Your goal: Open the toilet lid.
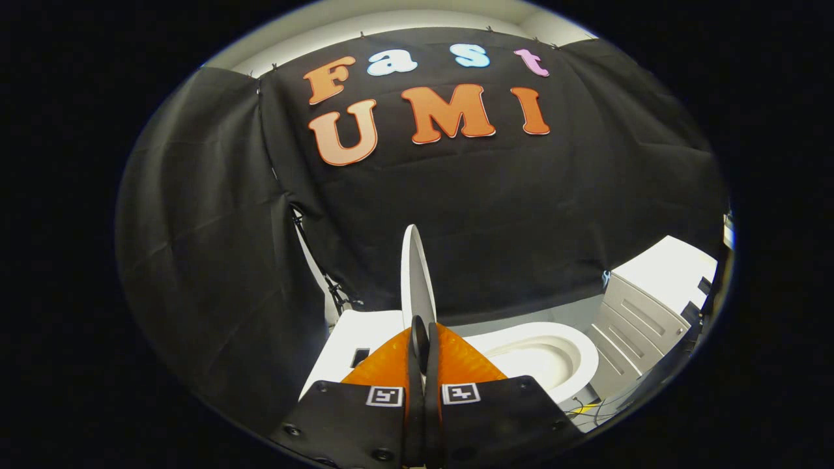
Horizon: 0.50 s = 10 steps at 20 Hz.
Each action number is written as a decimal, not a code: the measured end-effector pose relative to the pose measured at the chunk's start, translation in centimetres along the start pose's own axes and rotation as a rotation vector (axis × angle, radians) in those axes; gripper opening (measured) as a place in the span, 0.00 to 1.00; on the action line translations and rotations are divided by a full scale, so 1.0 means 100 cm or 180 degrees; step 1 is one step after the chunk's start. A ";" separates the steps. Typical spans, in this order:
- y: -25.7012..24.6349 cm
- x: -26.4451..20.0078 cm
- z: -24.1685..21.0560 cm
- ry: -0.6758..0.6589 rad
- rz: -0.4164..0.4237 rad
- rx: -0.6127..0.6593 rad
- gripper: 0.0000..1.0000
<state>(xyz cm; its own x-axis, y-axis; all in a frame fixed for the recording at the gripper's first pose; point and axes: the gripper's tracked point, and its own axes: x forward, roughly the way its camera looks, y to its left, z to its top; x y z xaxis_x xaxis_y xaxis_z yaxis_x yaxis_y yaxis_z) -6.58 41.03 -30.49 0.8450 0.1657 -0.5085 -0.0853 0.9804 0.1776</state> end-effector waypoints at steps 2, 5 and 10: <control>0.013 0.000 -0.003 0.0013 0.0024 -0.0050 0.08; 0.031 0.001 -0.007 0.0047 0.0064 -0.0092 0.08; 0.052 0.002 -0.014 0.0032 0.0063 -0.0179 0.08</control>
<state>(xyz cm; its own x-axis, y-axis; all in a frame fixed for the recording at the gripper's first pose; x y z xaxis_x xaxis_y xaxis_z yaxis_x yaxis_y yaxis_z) -7.60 46.26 -30.82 0.8375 0.1859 -0.5139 -0.1318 0.9813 0.1402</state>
